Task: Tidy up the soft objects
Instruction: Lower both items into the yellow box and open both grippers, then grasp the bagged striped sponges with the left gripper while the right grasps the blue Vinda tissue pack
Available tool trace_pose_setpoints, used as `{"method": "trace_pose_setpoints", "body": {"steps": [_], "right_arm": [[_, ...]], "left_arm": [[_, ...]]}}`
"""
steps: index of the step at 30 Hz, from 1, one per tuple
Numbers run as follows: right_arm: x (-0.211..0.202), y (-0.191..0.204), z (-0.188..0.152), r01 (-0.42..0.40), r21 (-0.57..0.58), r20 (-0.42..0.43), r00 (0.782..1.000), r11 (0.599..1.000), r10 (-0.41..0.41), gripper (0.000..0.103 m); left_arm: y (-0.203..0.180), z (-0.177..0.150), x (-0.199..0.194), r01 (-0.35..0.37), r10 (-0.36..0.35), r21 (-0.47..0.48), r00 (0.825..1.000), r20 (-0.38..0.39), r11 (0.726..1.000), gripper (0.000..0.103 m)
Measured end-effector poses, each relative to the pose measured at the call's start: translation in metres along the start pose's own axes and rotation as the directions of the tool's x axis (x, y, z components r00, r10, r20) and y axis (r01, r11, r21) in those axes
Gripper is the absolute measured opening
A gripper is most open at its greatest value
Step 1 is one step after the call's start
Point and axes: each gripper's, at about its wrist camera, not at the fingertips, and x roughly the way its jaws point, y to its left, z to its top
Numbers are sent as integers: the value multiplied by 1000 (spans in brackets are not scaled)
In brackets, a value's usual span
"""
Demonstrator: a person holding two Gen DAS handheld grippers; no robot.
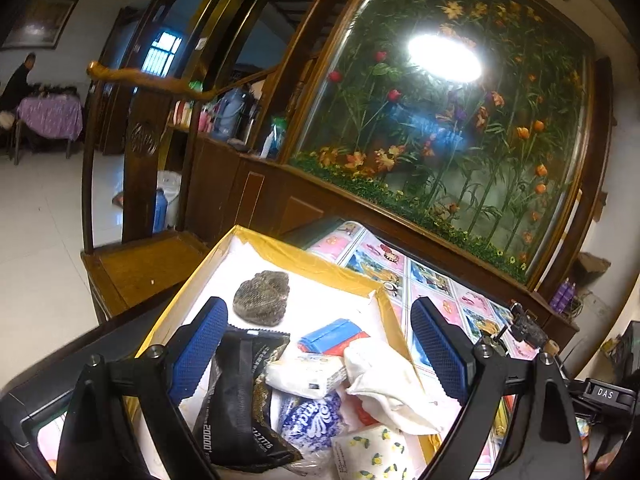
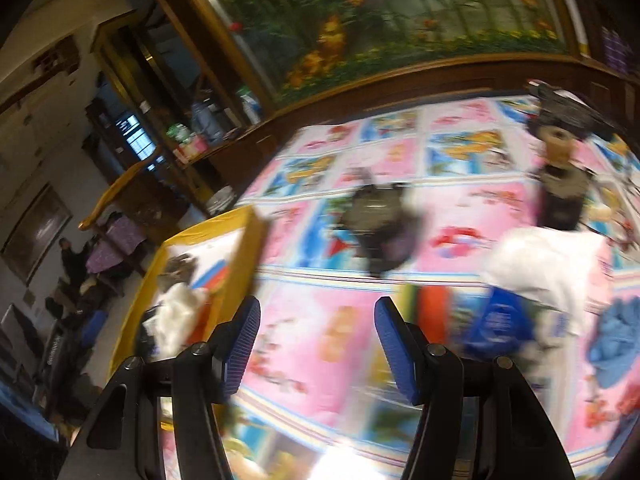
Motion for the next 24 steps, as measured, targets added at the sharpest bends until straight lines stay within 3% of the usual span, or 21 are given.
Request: {"method": "trace_pose_setpoints", "body": {"steps": [3,8,11,15,19,21,24], "right_arm": [[-14,-42,2,28,64,19,999,998,-29,64],[-12,-71,10,34,84,-4,999,996,-33,64],[-1,-74,14,71,49,-30,997,996,-69,64],[4,-71,17,194,-48,-12,981,980,-194,64],[7,-72,16,132,-65,-69,988,989,-137,66],[10,-67,12,135,-108,-103,984,985,-146,67],[9,-55,6,82,-170,-147,983,982,-107,67]], "left_arm": [[-22,-1,-11,32,-33,45,999,3,998,93],[-81,-9,-15,160,-146,164,985,-95,973,93],[-111,-22,-10,248,-208,207,959,-195,947,94],[-137,-45,6,340,-254,206,899,-356,917,94],[-151,-64,21,379,-254,187,843,-474,906,94],[-155,-70,25,384,-244,196,830,-501,902,94],[-159,-75,25,385,-234,213,828,-509,898,94]]}}
